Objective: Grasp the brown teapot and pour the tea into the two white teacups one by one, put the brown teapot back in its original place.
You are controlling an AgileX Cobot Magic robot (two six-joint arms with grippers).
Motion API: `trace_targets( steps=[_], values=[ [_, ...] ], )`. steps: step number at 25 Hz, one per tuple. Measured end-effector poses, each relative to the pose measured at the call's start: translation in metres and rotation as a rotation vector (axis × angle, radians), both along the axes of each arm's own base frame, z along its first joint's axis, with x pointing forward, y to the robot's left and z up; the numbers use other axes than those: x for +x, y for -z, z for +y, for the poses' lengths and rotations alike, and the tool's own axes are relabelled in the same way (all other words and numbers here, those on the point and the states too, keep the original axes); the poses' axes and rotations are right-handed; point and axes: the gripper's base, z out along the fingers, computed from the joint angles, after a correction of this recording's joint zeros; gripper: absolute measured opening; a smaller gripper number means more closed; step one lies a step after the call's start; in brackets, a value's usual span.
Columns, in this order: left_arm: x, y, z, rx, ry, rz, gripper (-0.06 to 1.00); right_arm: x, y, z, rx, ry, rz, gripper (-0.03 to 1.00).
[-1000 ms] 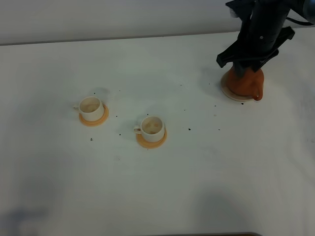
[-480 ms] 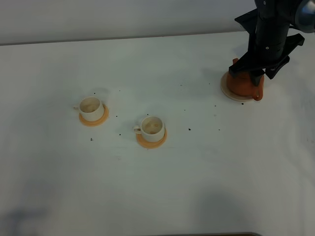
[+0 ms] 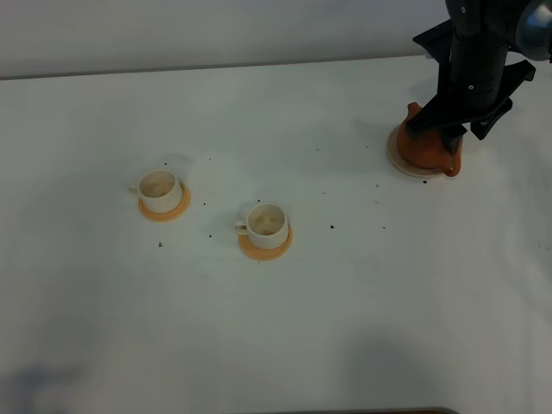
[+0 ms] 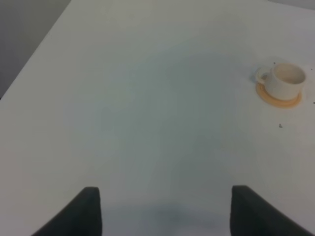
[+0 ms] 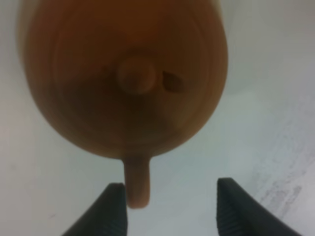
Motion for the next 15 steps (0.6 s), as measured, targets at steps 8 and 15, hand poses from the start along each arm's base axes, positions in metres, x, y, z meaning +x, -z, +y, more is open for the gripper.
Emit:
trace_targets(
  steps=[8, 15],
  values=[
    [0.0000, 0.0000, 0.0000, 0.000, 0.000, 0.000, 0.55, 0.0008, 0.0073, 0.0004, -0.007, -0.011, 0.016, 0.41],
    [0.0000, 0.0000, 0.0000, 0.000, 0.000, 0.000, 0.55, 0.0008, 0.0073, 0.0004, -0.008, -0.015, 0.016, 0.41]
  ],
)
